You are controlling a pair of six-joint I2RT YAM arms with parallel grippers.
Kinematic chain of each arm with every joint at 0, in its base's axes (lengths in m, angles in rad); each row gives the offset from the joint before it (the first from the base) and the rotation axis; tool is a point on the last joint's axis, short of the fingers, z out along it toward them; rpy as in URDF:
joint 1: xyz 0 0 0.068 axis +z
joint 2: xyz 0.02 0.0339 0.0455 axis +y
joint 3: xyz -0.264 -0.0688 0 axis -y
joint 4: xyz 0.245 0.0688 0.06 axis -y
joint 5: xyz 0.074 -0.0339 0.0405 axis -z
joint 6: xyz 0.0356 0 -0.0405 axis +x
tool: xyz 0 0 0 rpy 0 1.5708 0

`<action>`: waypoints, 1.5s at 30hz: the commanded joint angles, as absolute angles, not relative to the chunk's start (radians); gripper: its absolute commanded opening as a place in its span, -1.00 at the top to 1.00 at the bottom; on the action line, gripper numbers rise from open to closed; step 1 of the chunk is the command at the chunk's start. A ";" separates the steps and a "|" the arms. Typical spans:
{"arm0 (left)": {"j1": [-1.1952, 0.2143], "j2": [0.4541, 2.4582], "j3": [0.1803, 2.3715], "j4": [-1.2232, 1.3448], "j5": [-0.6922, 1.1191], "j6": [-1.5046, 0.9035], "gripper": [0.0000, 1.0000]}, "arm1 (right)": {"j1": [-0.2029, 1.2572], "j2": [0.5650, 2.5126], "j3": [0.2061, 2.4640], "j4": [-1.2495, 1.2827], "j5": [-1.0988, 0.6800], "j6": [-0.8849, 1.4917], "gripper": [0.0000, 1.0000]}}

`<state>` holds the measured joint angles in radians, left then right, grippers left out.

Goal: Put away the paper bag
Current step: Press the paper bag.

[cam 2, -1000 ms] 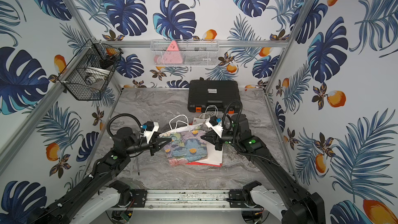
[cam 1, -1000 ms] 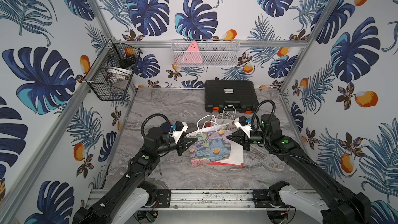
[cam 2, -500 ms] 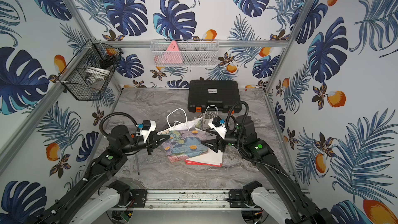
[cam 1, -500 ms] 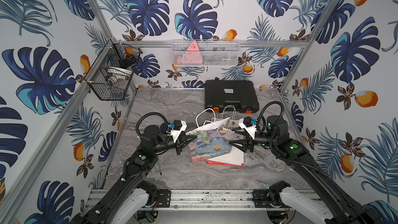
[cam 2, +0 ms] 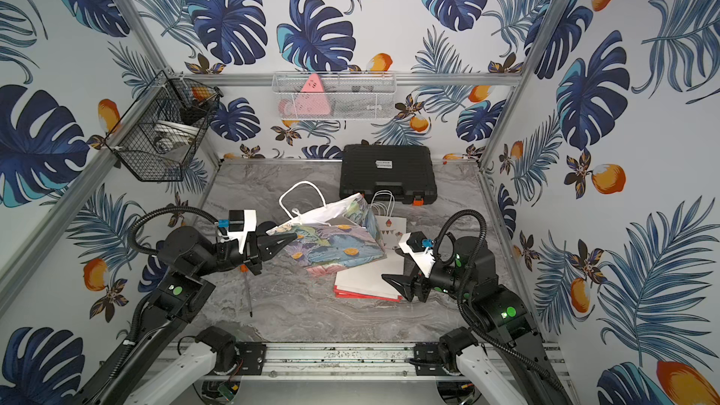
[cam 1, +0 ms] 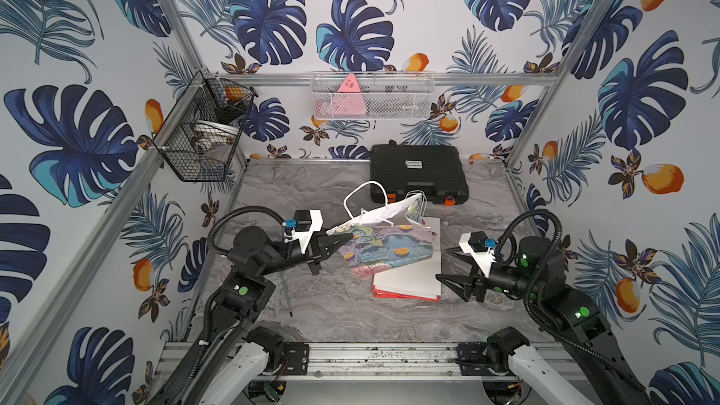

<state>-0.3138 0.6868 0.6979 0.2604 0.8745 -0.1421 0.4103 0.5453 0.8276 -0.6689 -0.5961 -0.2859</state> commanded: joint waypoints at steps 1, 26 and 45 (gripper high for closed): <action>-0.312 0.685 0.685 0.467 0.889 -0.271 1.00 | 0.411 0.503 0.810 -0.711 -0.566 -0.333 -0.55; -0.313 0.751 0.619 0.756 1.021 -0.479 1.00 | 0.411 0.542 0.815 -0.489 -0.734 -0.380 -0.23; -0.313 0.715 0.693 0.110 0.971 -0.084 1.00 | 0.413 0.491 0.847 -0.558 -0.539 -0.360 -0.68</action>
<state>-0.3138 0.7280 0.6792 0.3504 0.9680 -0.2474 0.4114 0.4850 0.8272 -0.4911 -0.7120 -0.3347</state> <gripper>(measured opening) 0.064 0.832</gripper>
